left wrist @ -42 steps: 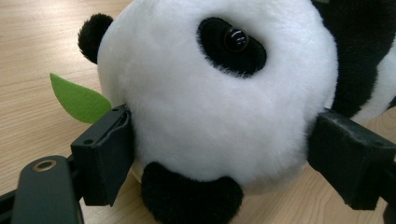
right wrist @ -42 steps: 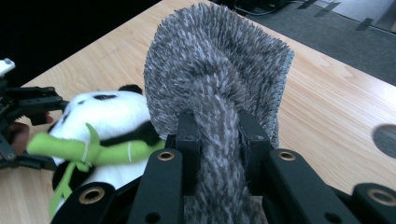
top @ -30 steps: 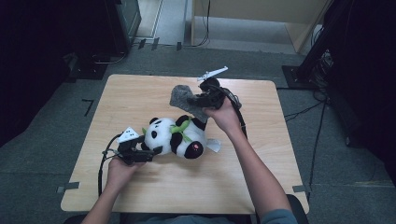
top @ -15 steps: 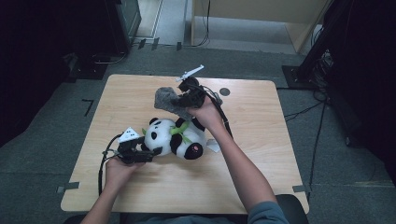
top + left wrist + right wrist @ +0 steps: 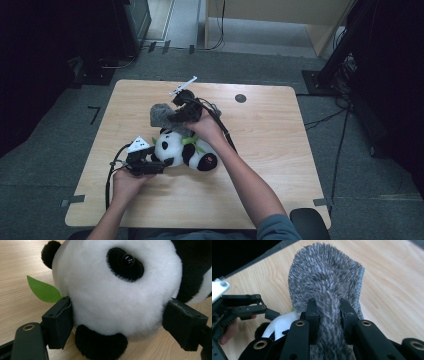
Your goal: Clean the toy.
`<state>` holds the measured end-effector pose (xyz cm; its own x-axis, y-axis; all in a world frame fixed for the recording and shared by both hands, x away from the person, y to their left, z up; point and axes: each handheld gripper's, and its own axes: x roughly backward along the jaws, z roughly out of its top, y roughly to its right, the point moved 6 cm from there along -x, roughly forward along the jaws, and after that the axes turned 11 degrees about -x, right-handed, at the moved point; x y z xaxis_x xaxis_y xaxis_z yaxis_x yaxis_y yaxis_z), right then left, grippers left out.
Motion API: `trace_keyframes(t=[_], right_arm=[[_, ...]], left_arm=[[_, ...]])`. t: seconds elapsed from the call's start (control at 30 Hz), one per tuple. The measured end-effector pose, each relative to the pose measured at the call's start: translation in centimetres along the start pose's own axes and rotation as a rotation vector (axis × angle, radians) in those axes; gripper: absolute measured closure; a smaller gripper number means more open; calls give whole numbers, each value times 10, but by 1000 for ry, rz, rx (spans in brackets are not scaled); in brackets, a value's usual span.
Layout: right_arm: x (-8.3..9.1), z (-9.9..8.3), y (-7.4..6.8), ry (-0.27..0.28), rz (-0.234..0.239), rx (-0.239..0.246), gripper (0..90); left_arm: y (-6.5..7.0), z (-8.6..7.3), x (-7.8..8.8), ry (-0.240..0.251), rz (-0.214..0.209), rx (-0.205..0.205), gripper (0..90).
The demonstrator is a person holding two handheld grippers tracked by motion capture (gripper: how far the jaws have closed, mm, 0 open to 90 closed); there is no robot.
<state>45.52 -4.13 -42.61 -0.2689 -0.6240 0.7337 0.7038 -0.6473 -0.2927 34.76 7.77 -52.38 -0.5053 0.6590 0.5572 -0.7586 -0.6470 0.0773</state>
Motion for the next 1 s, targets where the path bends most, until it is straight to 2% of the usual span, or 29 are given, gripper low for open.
trace_keyframes(t=[0.2,0.23,0.3,0.33,0.4,0.57,0.67,0.8,1.0], right_arm=[[-15,-7,0,-59,-3,7,740],[-22,-13,1,-89,-4,6,738],[-24,-15,2,-93,-10,12,738],[-22,-18,3,-78,-1,10,736],[-20,-19,5,-82,-9,10,732],[-15,-21,13,-96,-45,-1,732],[-7,-26,25,-117,-89,6,735],[2,-30,40,-118,-123,-24,731],[18,-32,58,-90,-143,-69,735]], left_arm=[[0,1,0,-28,16,6,197],[0,0,0,-40,12,10,207],[0,0,0,-43,10,11,230],[0,-1,1,-47,8,8,241],[1,0,1,-53,13,5,261],[1,-1,2,-56,14,11,285],[0,-2,2,-55,12,17,302],[0,-3,2,-55,13,15,307],[0,-3,2,-54,10,21,306]])
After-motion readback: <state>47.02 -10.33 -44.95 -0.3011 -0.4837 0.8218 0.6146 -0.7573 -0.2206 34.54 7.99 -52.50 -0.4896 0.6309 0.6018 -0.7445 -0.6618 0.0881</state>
